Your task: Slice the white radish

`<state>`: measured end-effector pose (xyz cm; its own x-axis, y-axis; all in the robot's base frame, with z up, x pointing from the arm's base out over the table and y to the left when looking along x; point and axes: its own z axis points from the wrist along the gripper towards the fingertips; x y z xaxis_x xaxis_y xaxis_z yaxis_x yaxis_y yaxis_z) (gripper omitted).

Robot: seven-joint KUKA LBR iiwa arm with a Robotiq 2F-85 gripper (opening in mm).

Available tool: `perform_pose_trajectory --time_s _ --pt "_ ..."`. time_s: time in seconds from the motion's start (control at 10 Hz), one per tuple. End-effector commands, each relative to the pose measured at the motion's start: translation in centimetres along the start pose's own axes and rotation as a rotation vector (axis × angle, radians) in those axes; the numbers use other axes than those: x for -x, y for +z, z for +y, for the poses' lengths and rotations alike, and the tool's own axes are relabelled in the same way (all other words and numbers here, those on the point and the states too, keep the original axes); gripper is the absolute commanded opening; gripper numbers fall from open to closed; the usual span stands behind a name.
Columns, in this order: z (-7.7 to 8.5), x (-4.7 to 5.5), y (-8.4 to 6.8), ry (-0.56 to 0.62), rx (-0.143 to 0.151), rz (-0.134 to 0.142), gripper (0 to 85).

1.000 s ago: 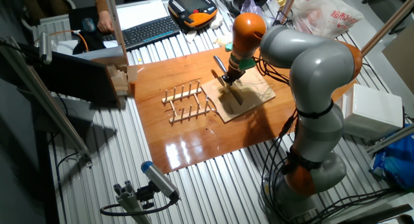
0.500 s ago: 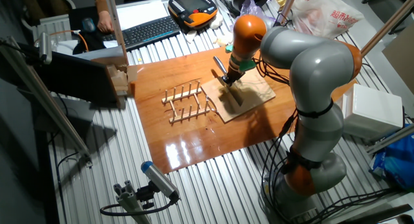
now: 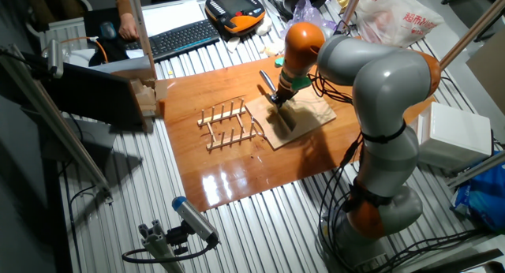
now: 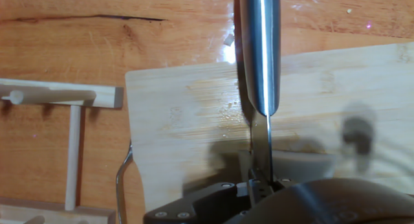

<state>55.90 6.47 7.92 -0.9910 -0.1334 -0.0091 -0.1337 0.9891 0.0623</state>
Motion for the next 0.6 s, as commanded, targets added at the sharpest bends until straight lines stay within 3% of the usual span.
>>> perform_pose_trajectory --time_s 0.0,0.2,0.5 --pt "0.1 0.0 0.2 0.0 -0.001 -0.006 0.0" --pt "0.2 0.0 0.3 0.0 0.002 -0.009 0.0" --pt "0.5 -0.2 -2.5 0.008 -0.002 0.018 0.0"
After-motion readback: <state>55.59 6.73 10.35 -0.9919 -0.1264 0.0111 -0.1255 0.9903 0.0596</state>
